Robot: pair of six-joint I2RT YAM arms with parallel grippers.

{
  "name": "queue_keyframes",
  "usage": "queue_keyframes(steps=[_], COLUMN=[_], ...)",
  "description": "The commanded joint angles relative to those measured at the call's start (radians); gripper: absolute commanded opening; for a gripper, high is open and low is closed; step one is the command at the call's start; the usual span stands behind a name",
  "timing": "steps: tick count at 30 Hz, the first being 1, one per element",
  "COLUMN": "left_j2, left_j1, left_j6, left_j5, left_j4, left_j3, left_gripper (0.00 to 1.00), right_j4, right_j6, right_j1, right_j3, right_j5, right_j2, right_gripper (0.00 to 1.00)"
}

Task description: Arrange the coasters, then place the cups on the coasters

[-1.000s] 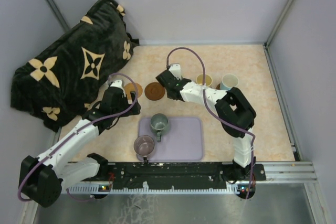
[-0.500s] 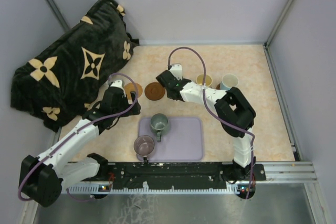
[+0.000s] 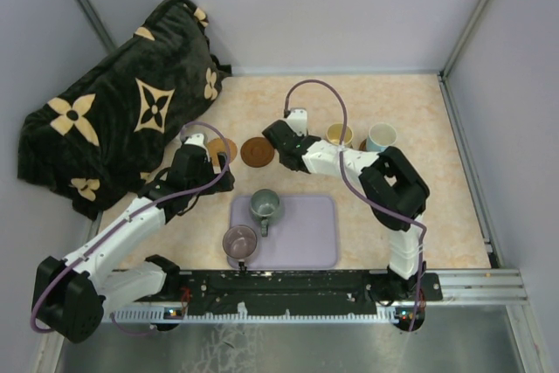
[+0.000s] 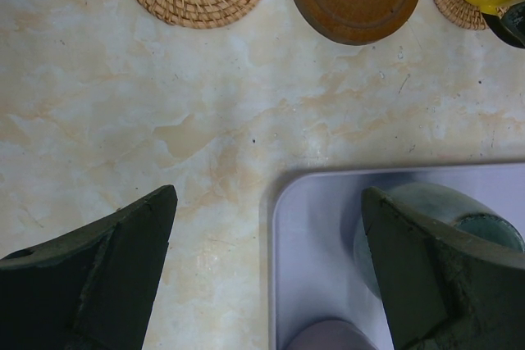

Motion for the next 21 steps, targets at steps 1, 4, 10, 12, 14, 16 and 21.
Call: queue_keyframes(steps=[1, 4, 10, 12, 14, 16, 21], left_j2=[0.002, 0.004, 0.004, 0.004, 0.005, 0.005, 0.007], left_j1=[0.002, 0.003, 0.003, 0.003, 0.002, 0.003, 0.003], left_j6=[-0.007, -0.007, -0.009, -0.01, -0.01, -0.01, -0.011], left_j5=[-0.018, -0.017, -0.017, -0.018, -0.016, -0.015, -0.015], left_j4=[0.01, 0.01, 0.01, 0.01, 0.01, 0.01, 0.01], left_j3=[0.018, 0.018, 0.018, 0.017, 0.016, 0.015, 0.015], left_gripper=[0.99, 0.99, 0.99, 0.99, 0.99, 0.99, 0.99], right_j4=[-0.003, -0.015, -0.03, -0.032, -0.03, -0.026, -0.021], right_j6=[0.022, 0.023, 0.016, 0.013, 0.008, -0.002, -0.017], right_j1=[-0.013, -0.013, -0.013, -0.013, -0.013, -0.013, -0.012], right_j3=[-0.017, -0.018, -0.013, -0.011, -0.008, -0.008, -0.005], right_j5=[0.047, 0.051, 0.047, 0.043, 0.042, 0.037, 0.037], right_j2=[-0.07, -0.081, -0.091, -0.09, -0.093, -0.095, -0.094], right_gripper=[0.0, 0.0, 0.0, 0.0, 0.13, 0.3, 0.4])
